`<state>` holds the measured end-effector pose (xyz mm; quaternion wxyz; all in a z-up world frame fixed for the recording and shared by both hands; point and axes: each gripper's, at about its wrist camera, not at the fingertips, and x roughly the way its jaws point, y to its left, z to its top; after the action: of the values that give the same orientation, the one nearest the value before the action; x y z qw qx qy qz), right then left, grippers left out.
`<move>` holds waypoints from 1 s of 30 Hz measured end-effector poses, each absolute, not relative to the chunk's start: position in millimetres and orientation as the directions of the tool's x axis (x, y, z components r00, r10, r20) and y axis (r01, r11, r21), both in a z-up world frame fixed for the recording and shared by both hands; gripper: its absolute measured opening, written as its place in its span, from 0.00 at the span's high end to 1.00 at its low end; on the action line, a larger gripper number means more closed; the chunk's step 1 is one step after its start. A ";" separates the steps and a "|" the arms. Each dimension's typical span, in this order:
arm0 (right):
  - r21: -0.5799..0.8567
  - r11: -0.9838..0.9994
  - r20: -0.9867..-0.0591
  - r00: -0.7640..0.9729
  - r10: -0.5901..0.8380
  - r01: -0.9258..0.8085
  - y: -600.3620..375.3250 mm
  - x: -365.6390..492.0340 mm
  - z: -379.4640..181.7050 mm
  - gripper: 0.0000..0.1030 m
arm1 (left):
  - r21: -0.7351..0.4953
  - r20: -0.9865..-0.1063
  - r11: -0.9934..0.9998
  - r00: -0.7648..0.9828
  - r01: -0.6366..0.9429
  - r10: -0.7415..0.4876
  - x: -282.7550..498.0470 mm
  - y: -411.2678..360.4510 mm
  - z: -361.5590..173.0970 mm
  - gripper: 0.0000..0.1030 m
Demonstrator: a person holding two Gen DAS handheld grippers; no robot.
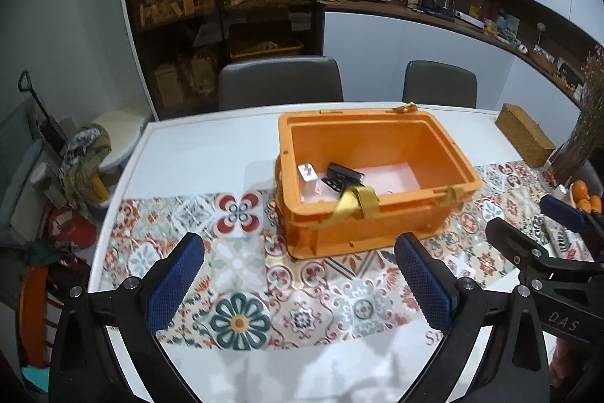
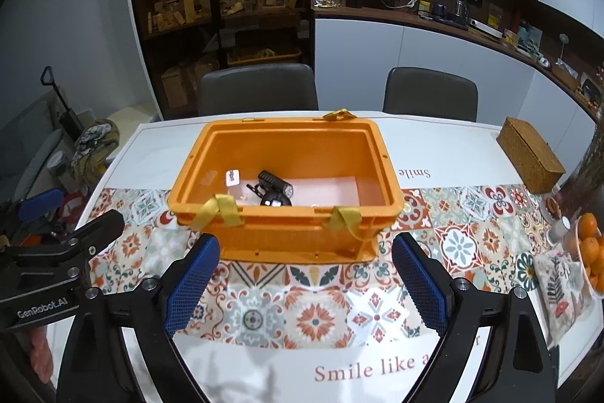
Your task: Organize rigid objects
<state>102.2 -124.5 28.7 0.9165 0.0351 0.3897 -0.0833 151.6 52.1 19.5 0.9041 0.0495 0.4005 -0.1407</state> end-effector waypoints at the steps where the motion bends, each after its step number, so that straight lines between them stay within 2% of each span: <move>1: 0.003 0.984 -0.723 0.680 -0.121 0.178 -124.6 99.2 27.4 0.10 | -0.033 -0.742 0.957 0.635 0.288 -0.216 149.5 53.7 17.6 0.00; 9: 0.018 0.985 -0.748 0.655 -0.101 0.173 -127.9 83.1 13.4 0.10 | -0.031 -0.774 0.963 0.603 0.268 -0.193 133.2 54.7 0.4 0.00; 30: 0.014 0.992 -0.768 0.637 -0.072 0.129 -126.7 68.7 9.4 0.10 | -0.015 -0.770 0.975 0.619 0.222 -0.153 106.2 55.4 2.1 0.00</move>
<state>68.7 -126.8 9.4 0.9039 0.0339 0.4227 -0.0556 106.2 55.4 2.1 0.8988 0.0407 0.4239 -0.1042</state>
